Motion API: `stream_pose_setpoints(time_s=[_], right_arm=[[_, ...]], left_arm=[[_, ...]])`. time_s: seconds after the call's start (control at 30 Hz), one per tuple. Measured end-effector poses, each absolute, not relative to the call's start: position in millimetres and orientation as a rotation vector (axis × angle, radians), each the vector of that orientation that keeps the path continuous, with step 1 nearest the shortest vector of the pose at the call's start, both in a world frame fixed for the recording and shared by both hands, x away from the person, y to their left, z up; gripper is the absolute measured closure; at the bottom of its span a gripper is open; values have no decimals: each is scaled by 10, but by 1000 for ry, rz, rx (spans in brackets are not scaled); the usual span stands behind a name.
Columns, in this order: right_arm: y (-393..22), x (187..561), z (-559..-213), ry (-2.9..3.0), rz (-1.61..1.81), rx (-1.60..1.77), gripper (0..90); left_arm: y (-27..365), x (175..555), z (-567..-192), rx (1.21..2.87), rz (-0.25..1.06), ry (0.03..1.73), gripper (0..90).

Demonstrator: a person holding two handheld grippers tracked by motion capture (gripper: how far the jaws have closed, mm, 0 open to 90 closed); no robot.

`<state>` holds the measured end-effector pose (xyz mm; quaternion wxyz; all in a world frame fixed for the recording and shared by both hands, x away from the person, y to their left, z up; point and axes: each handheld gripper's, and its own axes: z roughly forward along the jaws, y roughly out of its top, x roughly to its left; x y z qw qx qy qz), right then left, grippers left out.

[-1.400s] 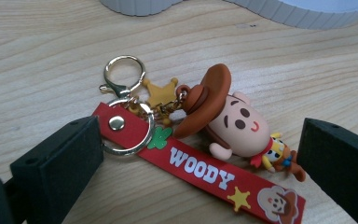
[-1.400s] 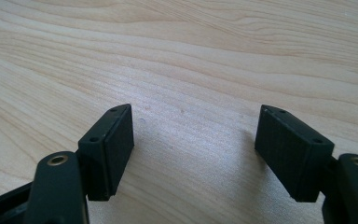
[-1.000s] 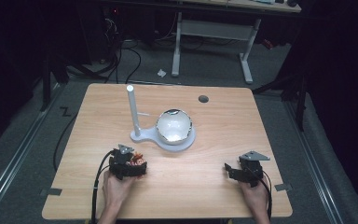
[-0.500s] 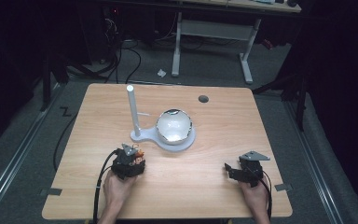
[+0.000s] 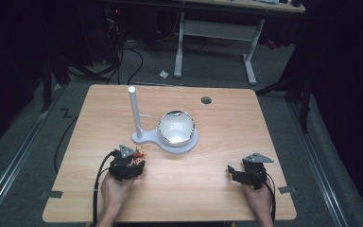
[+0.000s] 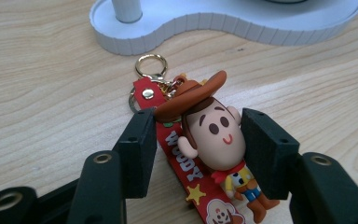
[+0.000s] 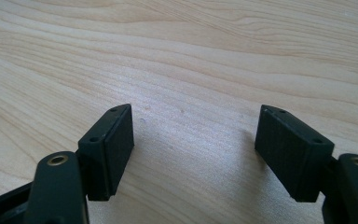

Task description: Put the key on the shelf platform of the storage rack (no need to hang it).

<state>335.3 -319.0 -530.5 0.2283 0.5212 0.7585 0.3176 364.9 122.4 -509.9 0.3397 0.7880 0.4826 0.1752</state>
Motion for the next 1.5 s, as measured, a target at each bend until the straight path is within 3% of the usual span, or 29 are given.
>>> stream_pose_setpoints(time_s=[0.53, 1.5], right_arm=[[-3191, 3353, -5305, 2089, 874, 1434, 283], [-3192, 3354, -5306, 2091, 874, 1431, 283]], left_arm=[[1393, 3580, -4644, 1986, 470, 1168, 478], [1462, 3502, -3919, 1913, 345, 984, 480]])
